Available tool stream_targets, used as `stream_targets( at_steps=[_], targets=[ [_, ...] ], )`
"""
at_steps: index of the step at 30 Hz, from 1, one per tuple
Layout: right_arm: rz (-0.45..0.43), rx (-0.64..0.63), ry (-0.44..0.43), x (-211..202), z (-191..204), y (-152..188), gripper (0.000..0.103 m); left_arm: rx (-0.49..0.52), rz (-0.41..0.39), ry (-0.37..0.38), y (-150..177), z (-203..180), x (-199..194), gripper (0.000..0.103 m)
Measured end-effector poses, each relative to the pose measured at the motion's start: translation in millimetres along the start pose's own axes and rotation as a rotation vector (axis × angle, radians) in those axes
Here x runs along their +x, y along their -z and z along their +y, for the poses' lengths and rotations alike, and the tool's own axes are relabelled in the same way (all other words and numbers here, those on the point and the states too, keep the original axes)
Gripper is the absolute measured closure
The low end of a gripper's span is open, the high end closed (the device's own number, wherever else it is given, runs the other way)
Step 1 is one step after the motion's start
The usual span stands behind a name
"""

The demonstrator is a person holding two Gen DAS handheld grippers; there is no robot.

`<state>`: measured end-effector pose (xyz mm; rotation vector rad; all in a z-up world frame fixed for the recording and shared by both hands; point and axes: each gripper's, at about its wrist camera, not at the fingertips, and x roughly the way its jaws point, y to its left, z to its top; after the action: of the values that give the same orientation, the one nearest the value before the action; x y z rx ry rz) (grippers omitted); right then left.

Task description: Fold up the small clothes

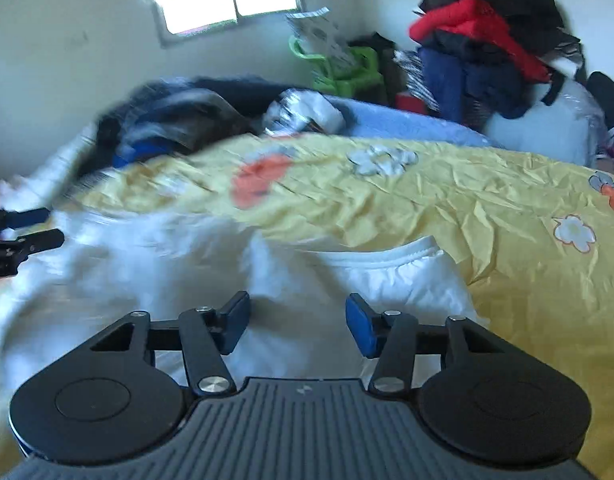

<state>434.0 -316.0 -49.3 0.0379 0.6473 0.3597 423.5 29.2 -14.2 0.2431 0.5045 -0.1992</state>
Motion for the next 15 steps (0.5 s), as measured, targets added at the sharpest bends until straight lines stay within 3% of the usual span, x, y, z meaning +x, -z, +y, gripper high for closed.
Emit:
stream_targets(
  at_steps=[4, 8, 12, 15],
  targets=[
    [0.072, 0.020, 0.046, 40, -15, 5, 0.033, -0.016, 0.138, -0.046, 14, 11, 51, 0.030],
    [0.086, 0.131, -0.037, 51, -37, 13, 0.033, -0.072, 0.158, -0.017, 27, 21, 60, 0.030],
    [0.060, 0.115, -0.040, 54, -35, 21, 0.032, -0.095, 0.181, -0.023, 32, 21, 75, 0.029],
    [0.037, 0.119, -0.030, 54, -31, 22, 0.031, -0.067, 0.156, -0.074, 34, 11, 73, 0.029]
  ],
)
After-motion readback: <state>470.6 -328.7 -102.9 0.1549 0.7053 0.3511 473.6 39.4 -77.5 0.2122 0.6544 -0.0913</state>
